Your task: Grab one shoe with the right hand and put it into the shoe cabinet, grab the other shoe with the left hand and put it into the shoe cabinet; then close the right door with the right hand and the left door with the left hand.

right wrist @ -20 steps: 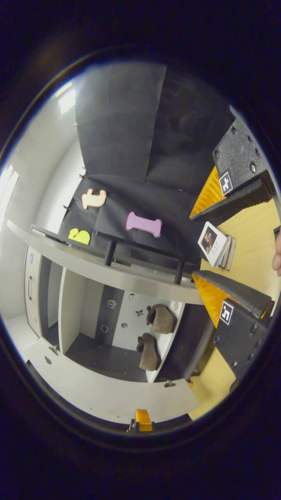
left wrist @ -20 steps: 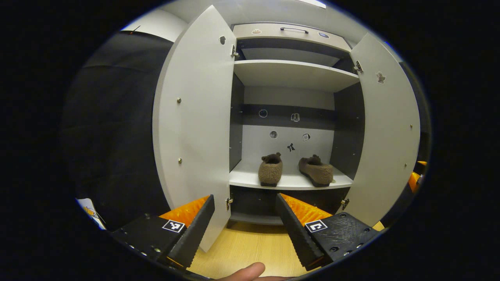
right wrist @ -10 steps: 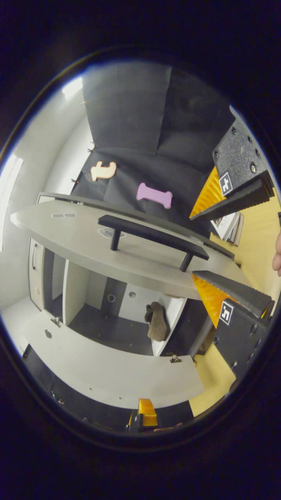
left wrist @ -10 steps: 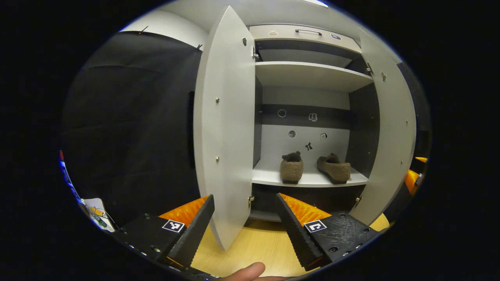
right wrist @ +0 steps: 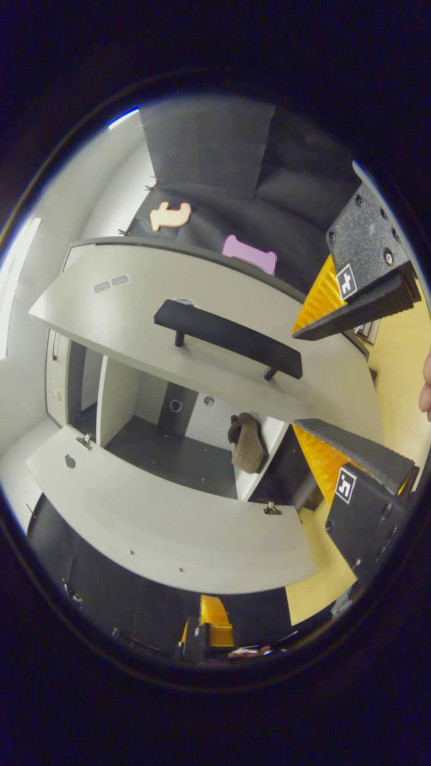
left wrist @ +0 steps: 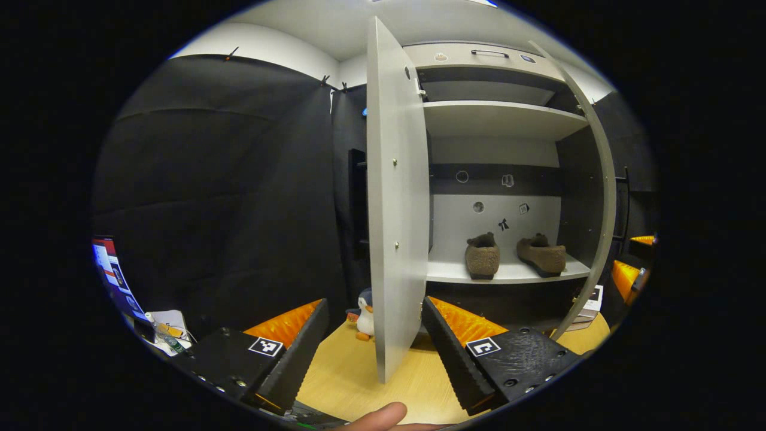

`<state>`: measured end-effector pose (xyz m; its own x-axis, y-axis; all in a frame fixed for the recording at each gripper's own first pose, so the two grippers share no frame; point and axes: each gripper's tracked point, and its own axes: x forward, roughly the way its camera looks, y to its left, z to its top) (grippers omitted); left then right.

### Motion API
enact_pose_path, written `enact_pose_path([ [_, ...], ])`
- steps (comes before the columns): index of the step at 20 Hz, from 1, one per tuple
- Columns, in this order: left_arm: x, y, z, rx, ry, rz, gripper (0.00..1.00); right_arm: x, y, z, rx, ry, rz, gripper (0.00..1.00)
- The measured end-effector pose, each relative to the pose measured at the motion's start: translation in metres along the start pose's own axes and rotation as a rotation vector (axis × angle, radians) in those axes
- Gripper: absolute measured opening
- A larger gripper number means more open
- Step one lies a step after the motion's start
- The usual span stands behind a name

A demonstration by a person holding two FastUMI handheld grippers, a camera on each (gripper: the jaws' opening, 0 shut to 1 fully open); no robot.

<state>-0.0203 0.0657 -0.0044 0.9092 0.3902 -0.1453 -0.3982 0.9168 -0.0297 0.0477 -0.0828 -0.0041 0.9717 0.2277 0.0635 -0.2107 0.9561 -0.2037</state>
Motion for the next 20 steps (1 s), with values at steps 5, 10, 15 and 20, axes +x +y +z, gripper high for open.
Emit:
enact_pose_path([
  [5,0.014,0.045,0.024,0.008,-0.066,0.082,0.95,-0.011,0.001,-0.025,0.014,0.078,0.009,0.87],
  [10,0.032,0.072,0.029,0.012,-0.073,0.091,0.95,-0.013,0.0,-0.034,0.034,0.128,-0.003,0.87],
  [15,0.055,0.043,0.013,-0.015,0.003,-0.04,0.94,-0.016,-0.001,-0.03,0.022,0.136,-0.026,0.87],
  [20,0.055,0.035,0.02,0.071,-0.029,-0.054,0.84,-0.026,-0.007,-0.032,0.066,0.157,-0.037,0.87],
])
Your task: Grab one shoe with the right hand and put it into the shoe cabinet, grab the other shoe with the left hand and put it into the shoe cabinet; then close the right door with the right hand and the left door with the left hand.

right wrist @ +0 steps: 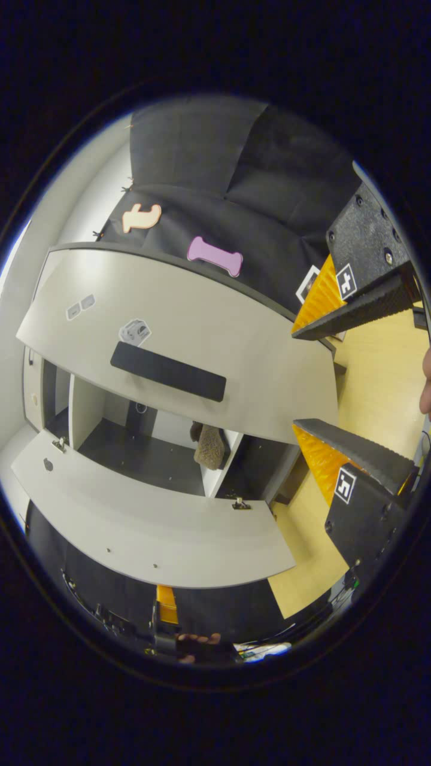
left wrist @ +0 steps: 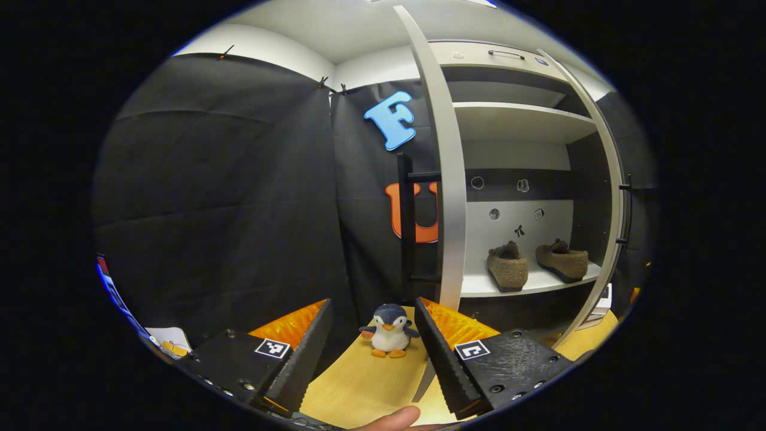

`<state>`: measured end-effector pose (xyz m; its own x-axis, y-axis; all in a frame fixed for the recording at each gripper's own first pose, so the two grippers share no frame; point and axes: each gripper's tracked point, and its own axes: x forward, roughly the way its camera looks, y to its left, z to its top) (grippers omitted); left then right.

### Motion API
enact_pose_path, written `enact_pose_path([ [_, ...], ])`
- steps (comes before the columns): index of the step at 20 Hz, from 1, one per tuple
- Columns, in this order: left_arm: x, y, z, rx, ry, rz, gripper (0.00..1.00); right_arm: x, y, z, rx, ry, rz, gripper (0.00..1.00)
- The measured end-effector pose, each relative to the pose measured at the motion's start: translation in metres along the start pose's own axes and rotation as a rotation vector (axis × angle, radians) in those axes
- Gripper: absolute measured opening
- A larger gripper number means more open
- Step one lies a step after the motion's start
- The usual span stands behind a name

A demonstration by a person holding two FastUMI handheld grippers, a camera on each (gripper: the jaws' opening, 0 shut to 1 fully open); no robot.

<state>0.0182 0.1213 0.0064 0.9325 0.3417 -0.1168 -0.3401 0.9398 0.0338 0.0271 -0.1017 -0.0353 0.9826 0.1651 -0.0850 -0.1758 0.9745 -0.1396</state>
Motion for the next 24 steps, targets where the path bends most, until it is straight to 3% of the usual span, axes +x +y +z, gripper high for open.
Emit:
enact_pose_path([
  [4,-0.007,-0.012,0.008,0.162,-0.049,0.016,0.82,0.0,-0.008,-0.001,0.044,0.003,-0.008,0.87],
  [5,-0.009,-0.019,0.009,0.171,-0.056,0.006,0.68,0.0,-0.011,-0.003,0.043,0.006,-0.013,0.87],
  [6,-0.014,-0.029,0.01,0.173,-0.063,-0.013,0.77,0.0,-0.013,-0.006,0.043,0.011,-0.014,0.87],
  [12,-0.02,-0.102,0.016,0.21,-0.089,-0.159,0.77,0.004,-0.018,-0.012,0.064,0.021,-0.003,0.87],
  [14,-0.019,-0.132,0.018,0.173,-0.079,-0.21,0.77,0.004,-0.024,-0.015,0.065,0.021,-0.01,0.87],
  [16,-0.023,-0.183,0.025,0.099,-0.069,-0.34,0.77,0.004,-0.034,-0.02,0.067,0.029,-0.021,0.87],
  [17,-0.027,-0.21,0.028,0.07,-0.068,-0.398,0.67,0.002,-0.04,-0.023,0.074,0.031,-0.027,0.87],
  [18,-0.031,-0.231,0.03,0.054,-0.077,-0.435,0.79,0.0,-0.045,-0.026,0.082,0.032,-0.032,0.87],
  [19,-0.037,-0.245,0.036,0.05,-0.092,-0.458,0.84,-0.001,-0.052,-0.028,0.089,0.034,-0.04,0.87],
  [21,-0.045,-0.265,0.042,0.056,-0.106,-0.491,0.79,-0.004,-0.067,-0.03,0.107,0.036,-0.057,0.87],
  [22,-0.053,-0.274,0.038,0.064,-0.103,-0.499,0.89,-0.005,-0.072,-0.032,0.122,0.034,-0.064,0.87],
  [24,-0.063,-0.284,0.024,0.09,-0.082,-0.483,0.91,-0.005,-0.082,-0.033,0.164,0.029,-0.078,0.87],
])
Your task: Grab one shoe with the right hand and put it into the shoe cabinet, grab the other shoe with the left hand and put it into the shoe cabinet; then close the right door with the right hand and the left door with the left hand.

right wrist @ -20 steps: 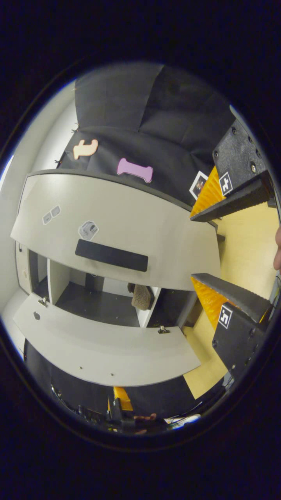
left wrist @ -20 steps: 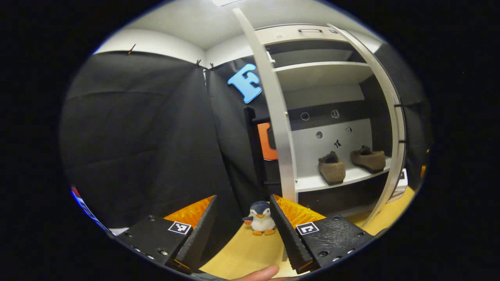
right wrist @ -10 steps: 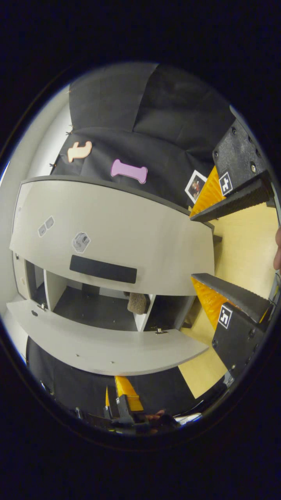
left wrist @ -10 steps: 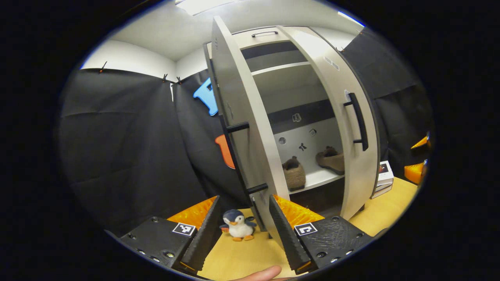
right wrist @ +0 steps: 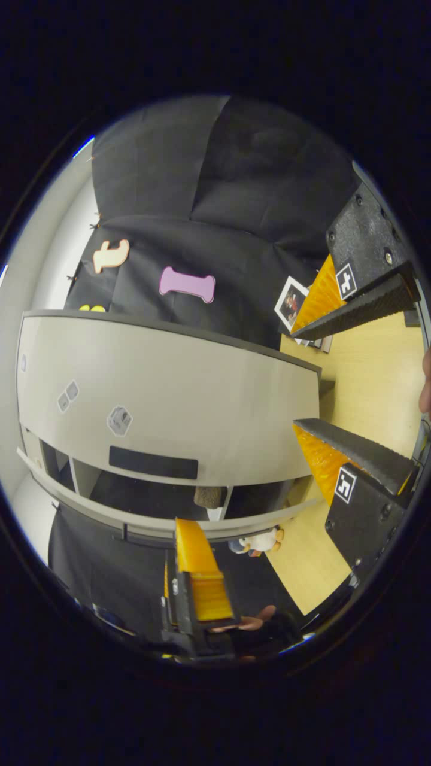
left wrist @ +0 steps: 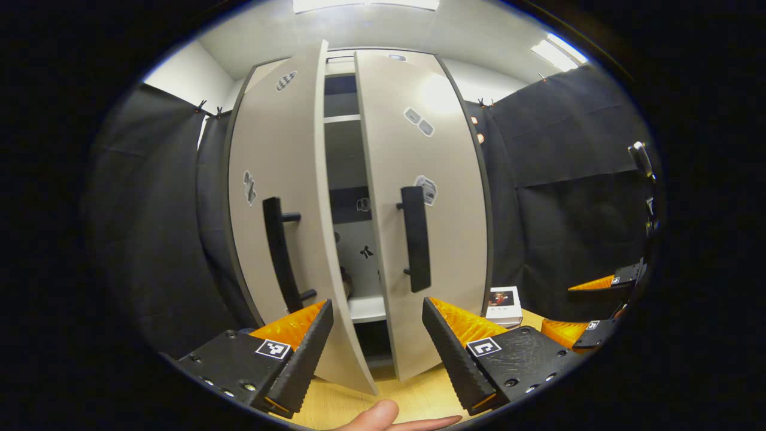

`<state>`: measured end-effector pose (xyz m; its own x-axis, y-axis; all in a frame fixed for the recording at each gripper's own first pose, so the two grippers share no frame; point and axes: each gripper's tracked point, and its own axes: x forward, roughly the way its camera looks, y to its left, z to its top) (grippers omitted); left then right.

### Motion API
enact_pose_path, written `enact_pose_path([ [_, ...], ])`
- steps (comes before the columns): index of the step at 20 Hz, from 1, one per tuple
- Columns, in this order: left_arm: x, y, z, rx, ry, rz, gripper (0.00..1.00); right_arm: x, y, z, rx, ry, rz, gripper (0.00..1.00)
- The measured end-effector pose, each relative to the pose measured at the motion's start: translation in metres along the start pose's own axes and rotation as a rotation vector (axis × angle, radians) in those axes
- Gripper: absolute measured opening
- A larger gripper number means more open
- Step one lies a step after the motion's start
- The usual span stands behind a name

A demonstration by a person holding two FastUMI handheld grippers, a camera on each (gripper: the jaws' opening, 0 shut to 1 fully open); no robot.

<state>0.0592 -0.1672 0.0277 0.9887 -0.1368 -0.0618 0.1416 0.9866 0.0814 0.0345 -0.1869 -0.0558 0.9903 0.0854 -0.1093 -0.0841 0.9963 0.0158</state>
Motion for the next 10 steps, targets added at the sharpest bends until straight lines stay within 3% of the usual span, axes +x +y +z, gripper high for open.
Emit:
enact_pose_path([
  [1,-0.005,-0.002,-0.006,0.003,0.011,0.022,0.87,0.001,-0.001,0.001,0.021,-0.006,-0.003,0.87],
  [2,-0.013,-0.002,-0.012,-0.006,0.023,0.041,0.94,0.002,0.0,0.003,0.033,-0.017,0.002,0.87],
  [4,-0.027,-0.004,-0.025,-0.042,0.06,0.07,0.94,0.008,0.004,0.006,0.023,-0.034,0.023,0.87],
  [10,-0.044,0.019,-0.044,-0.141,0.159,0.22,0.94,0.019,0.039,0.019,0.011,-0.09,0.18,0.88],
])
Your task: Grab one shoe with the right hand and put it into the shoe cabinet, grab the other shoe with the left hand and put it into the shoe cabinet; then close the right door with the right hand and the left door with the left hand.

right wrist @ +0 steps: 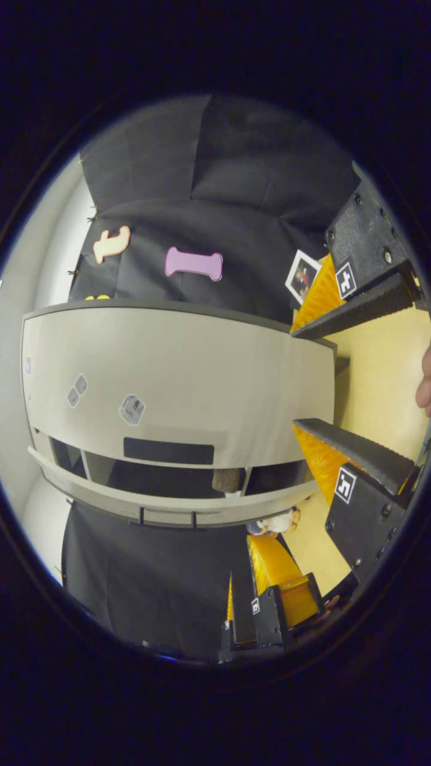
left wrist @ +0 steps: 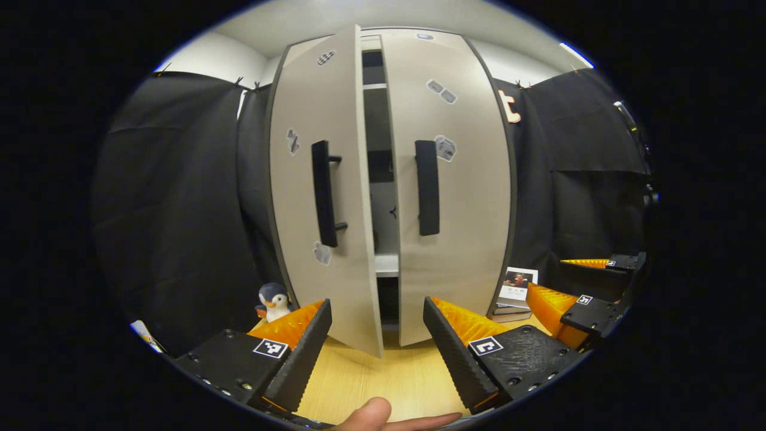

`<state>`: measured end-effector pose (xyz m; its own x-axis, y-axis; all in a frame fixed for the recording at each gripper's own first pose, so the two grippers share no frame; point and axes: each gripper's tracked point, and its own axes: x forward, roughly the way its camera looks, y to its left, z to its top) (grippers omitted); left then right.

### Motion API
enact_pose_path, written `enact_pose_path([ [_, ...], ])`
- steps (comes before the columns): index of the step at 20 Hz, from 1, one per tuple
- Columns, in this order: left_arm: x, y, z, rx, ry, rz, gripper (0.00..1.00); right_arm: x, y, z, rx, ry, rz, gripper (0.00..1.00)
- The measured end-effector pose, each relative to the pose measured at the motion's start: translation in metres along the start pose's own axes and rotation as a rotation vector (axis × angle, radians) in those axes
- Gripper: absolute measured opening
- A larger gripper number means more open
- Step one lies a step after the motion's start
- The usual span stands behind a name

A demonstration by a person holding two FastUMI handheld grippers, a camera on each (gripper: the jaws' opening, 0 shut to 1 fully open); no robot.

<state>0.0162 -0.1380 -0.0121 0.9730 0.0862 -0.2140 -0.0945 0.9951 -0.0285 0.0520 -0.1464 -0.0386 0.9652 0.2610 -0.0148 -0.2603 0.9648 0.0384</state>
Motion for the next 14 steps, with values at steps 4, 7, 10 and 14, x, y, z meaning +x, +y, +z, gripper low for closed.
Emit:
enact_pose_path([
  [4,-0.011,0.023,-0.002,0.004,0.004,0.068,0.94,0.012,0.019,0.008,0.006,-0.02,0.052,0.89],
  [7,-0.014,0.034,-0.003,0.051,-0.003,0.072,0.94,0.018,0.031,0.019,0.0,-0.038,0.052,0.92],
  [10,-0.011,0.036,-0.009,0.089,0.005,0.045,0.94,0.017,0.04,0.027,-0.021,-0.041,0.037,0.94],
  [14,-0.008,0.03,-0.003,0.115,-0.017,-0.022,0.94,0.011,0.046,0.041,-0.085,-0.059,0.01,0.94],
])
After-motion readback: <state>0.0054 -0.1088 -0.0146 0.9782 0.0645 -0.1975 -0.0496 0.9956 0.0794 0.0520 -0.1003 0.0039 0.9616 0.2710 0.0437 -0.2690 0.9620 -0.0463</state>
